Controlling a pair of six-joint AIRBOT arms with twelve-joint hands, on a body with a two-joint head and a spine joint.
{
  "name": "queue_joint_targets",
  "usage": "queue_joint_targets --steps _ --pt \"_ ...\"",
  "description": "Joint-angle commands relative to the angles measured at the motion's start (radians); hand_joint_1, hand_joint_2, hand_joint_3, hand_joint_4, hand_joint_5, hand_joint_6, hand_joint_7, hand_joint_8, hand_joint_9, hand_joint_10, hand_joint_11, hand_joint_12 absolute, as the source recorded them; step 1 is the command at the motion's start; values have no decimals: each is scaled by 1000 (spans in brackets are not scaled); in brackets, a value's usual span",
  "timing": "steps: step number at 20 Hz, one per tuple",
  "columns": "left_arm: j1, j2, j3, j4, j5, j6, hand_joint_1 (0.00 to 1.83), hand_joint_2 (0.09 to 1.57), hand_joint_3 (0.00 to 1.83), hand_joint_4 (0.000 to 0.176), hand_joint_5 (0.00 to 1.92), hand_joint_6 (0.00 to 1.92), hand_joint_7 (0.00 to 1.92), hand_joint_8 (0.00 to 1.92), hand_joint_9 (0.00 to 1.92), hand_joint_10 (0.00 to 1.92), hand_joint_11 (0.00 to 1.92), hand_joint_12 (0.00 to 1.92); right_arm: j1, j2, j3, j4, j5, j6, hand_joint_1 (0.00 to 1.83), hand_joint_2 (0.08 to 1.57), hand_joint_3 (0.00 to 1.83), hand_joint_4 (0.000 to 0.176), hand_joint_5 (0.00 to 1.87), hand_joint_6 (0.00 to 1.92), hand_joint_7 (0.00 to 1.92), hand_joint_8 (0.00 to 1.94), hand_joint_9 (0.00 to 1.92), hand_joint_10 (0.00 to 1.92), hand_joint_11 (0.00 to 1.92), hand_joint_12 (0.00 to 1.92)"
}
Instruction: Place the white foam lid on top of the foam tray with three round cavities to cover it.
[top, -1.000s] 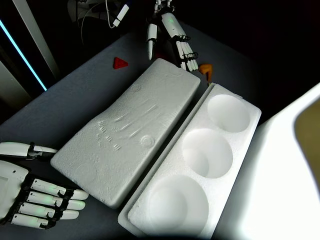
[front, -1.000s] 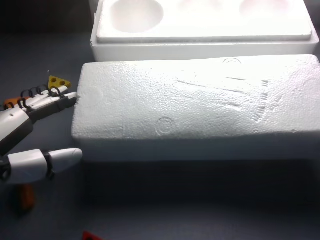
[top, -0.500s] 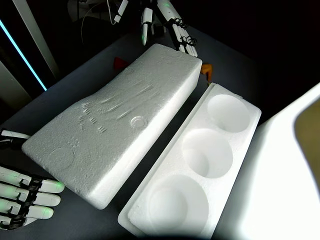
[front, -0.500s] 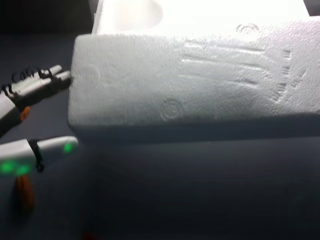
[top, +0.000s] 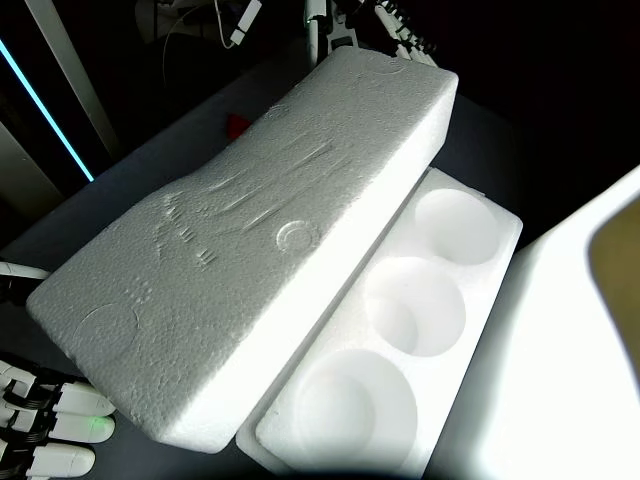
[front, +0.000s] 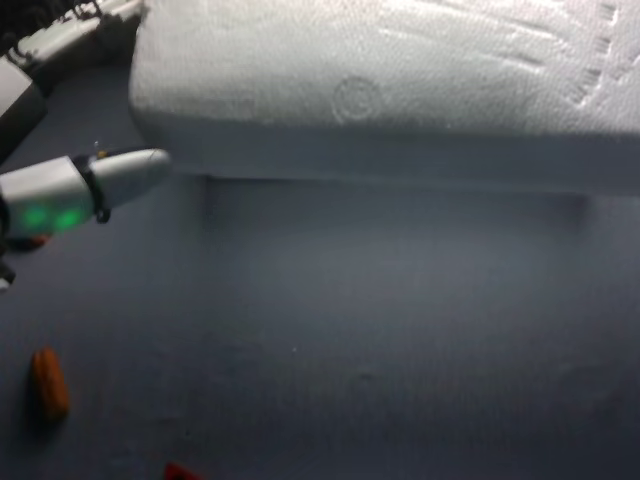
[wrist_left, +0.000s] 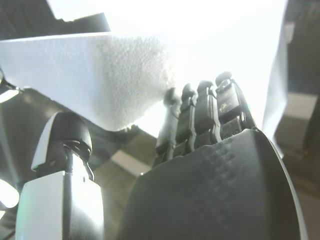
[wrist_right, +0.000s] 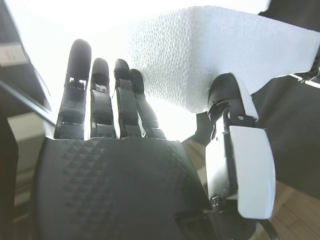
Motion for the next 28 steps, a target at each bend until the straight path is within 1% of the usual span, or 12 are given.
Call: queue_joint_targets --steps 1,3,5,7,14,19,20,21,22,24,26,28 --pt "-22 -13 0 100 -91 -6 630 1112 7 0 291 4 130 7 77 14 7 162 21 3 4 -80 122 13 425 1148 0 0 0 810 202 515 0 1105 0 1921" --pt "-76 -34 30 114 -55 -6 629 1114 1 0 291 5 124 3 76 9 0 637 69 -7 32 -84 89 10 453 1153 0 0 0 865 116 639 0 1131 0 1921" --pt "-111 -51 58 114 -34 -6 665 1117 1 0 287 3 105 0 58 2 0 599 127 -22 63 -104 40 8 499 1163 3 0 0 842 73 634 0 1053 0 1908" --pt "-138 -65 80 111 -16 -6 675 1109 0 0 266 1 68 0 0 0 0 37 192 -37 91 -123 -21 -5 498 1184 3 0 0 937 8 806 0 1076 0 1917" --pt "-197 -123 157 72 33 -8 665 1125 6 0 300 13 121 14 33 14 30 19 368 -115 219 -139 -218 -17 572 1185 3 0 0 516 14 667 0 908 0 1909" --pt "-230 -166 220 21 80 -8 690 1118 0 0 340 12 183 8 129 52 0 1098 456 -160 299 -134 -334 -23 555 1234 15 0 0 415 7 595 0 839 0 1854" --pt "-239 -175 233 19 100 -8 730 1118 0 0 347 12 177 3 129 46 0 1133 468 -169 313 -134 -351 -23 557 1176 0 0 0 708 26 717 0 983 0 1906" --pt "-250 -188 248 20 114 -11 733 1118 0 0 348 9 177 1 128 39 0 1105 478 -178 325 -134 -365 -23 572 1148 0 0 0 797 4 842 0 1094 0 1918" --pt "-260 -200 259 23 130 -11 746 1129 1 0 322 0 143 0 98 16 0 999 490 -189 340 -134 -383 -23 588 1135 0 0 0 739 0 711 0 876 0 1910" --pt "-279 -223 286 20 165 -11 700 1144 3 0 305 0 106 0 75 2 0 1027 511 -209 365 -134 -410 -23 553 1134 0 0 0 424 7 733 0 942 0 1842" --pt "-298 -254 325 7 205 -18 686 1149 2 0 288 5 70 4 37 4 0 839 527 -226 387 -134 -440 -27 575 1149 2 0 0 658 104 1082 202 1417 163 1918" --pt "-307 -271 347 0 235 -20 673 1159 3 0 264 0 69 2 49 7 0 857 535 -239 404 -130 -459 -27 615 1168 9 0 0 379 3 768 7 1098 6 1890"
